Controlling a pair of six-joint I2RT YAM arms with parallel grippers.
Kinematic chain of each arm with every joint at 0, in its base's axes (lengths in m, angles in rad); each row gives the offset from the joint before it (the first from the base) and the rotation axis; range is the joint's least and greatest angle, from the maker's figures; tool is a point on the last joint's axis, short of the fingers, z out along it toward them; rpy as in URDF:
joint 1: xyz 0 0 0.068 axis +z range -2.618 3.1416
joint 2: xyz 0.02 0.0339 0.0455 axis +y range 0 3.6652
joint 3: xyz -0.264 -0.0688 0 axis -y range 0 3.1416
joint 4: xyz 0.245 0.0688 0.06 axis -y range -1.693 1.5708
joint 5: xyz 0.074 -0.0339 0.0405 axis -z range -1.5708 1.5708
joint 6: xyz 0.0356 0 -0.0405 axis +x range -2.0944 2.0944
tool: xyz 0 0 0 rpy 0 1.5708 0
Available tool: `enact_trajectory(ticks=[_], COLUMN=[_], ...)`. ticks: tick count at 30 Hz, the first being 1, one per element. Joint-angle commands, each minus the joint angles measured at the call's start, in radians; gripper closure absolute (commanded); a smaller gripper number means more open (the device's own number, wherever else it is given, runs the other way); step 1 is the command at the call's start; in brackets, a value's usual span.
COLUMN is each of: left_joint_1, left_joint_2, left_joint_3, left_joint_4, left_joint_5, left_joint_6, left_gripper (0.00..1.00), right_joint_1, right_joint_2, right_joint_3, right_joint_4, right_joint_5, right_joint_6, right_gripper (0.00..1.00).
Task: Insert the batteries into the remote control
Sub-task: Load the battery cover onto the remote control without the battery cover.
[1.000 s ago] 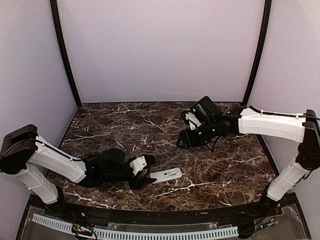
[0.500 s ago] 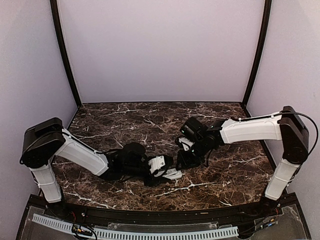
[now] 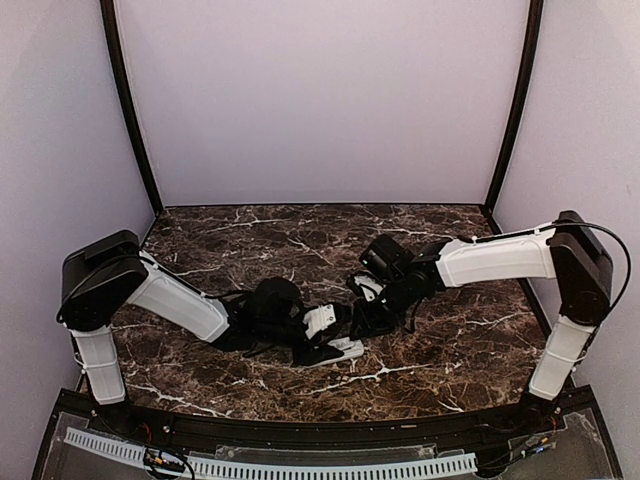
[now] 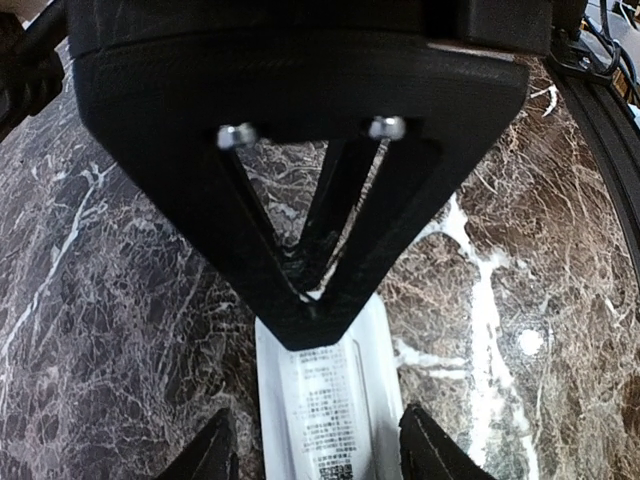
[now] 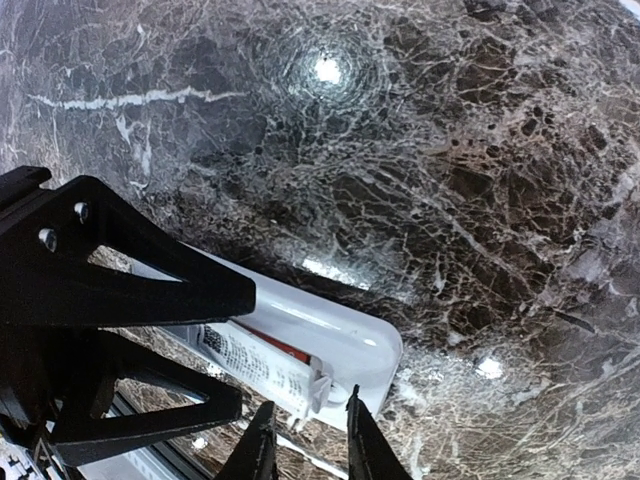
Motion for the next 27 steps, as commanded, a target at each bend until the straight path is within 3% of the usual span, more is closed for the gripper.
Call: enact_trajectory(ticks=[1,9,27], left_joint_1=[0.004,0.004,0.004], left_joint_2=[0.014,0.021,0.031], left_joint_3=[0.017,0.012,0.011], left_joint_4=[-0.045,-0.039,-0.039], left_joint_5=[0.035,0.043,0.047], left_joint_6=[-0.013,-0.009,-0.002], left_gripper=[0.46,0.50,0.56], right_joint_1=[-0.008,-0.013,-0.032], right_joint_2=[0.023,0.017,0.051], right_joint_3=[0.006,-0.009,-0.004], right_joint_4=[0.017,0.034,0.034], right_joint_5=[-0.020,-0.048,-0.081], right_joint_6=[-0.014,-0.009,-0.014], right_gripper=[0.79,0.84,0.85])
